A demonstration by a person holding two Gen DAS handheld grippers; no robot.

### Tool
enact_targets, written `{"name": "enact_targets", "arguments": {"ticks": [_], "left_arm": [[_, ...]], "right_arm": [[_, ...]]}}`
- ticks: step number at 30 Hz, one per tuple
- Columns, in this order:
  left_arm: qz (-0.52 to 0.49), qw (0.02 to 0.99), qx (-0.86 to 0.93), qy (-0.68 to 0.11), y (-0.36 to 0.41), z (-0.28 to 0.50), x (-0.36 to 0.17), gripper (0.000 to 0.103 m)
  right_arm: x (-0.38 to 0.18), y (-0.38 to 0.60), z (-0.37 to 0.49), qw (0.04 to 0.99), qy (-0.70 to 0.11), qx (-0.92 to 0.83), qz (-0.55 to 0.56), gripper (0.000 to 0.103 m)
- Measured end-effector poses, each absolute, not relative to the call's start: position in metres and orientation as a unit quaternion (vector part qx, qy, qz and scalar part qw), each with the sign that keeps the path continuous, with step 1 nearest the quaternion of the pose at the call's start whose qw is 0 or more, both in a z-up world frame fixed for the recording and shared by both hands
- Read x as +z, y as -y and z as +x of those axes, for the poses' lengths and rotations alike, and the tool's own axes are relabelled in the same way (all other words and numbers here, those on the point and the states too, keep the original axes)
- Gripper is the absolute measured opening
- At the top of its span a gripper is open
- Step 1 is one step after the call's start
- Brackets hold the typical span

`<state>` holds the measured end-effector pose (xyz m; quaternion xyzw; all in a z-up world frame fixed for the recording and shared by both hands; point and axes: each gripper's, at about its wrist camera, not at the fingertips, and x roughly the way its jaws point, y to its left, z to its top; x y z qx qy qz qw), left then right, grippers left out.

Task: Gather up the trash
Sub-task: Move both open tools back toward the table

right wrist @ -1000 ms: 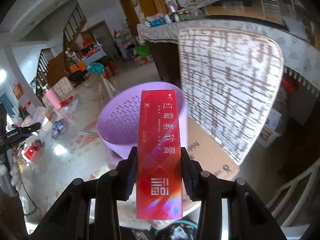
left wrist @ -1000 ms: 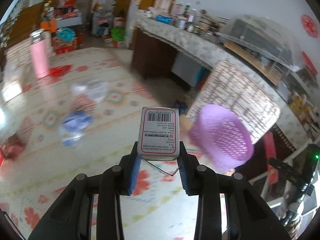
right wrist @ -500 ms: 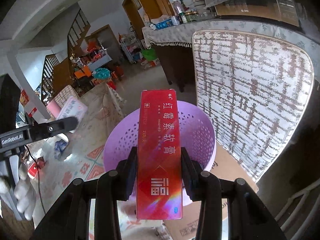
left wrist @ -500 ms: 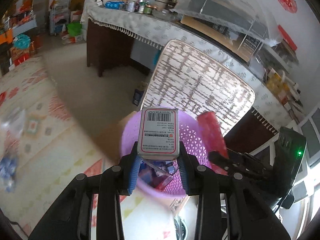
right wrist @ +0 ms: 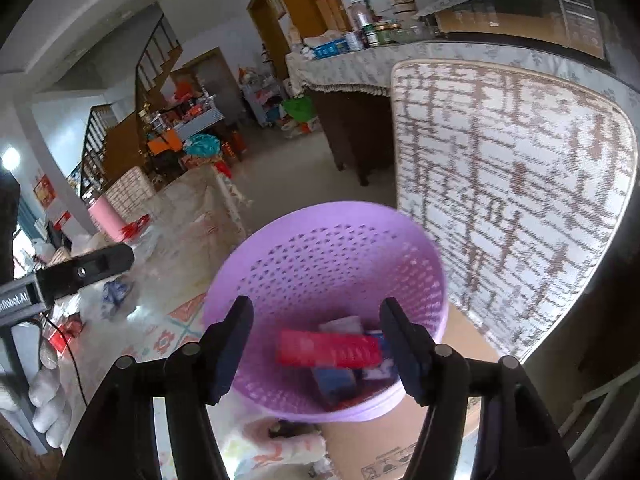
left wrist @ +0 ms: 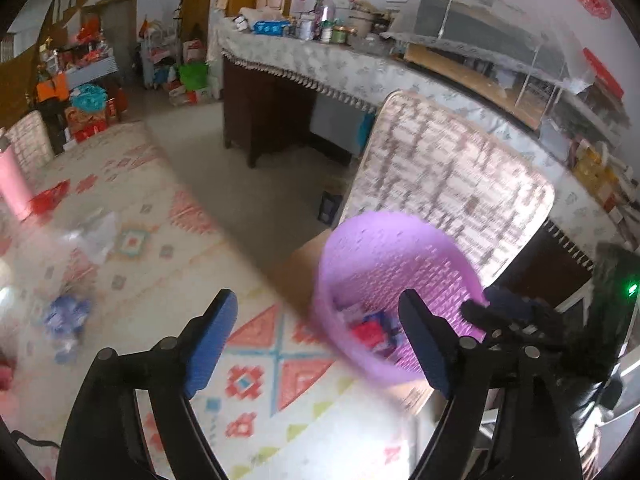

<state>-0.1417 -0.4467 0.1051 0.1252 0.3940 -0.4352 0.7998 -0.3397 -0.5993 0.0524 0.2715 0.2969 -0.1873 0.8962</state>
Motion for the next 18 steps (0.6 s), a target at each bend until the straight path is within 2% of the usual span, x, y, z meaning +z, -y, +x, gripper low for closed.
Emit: {"name": "enact_targets", "arguments": {"ticks": [4,12,18], "left_arm": [[0.142,0.814,-0.403,-0.393,0.419,-0.142,0.099,0.082],[0.103,0.824,-0.371,-0.416,0.342,-0.129,0.095,0.082],[0.079,0.849,-0.330,-0.405,0.270,-0.115,0.102,0.082]], "right_arm": [[0.059,0.578,-0.332,0.902,-0.296,-0.165,0.268,0.070],[0.057,0.530,-0.304,0.905,-0.318,-0.120,0.255,0.071],[0.056,0.488,-0.278,0.906,-0.333,-0.082,0.249,0.073]]}}
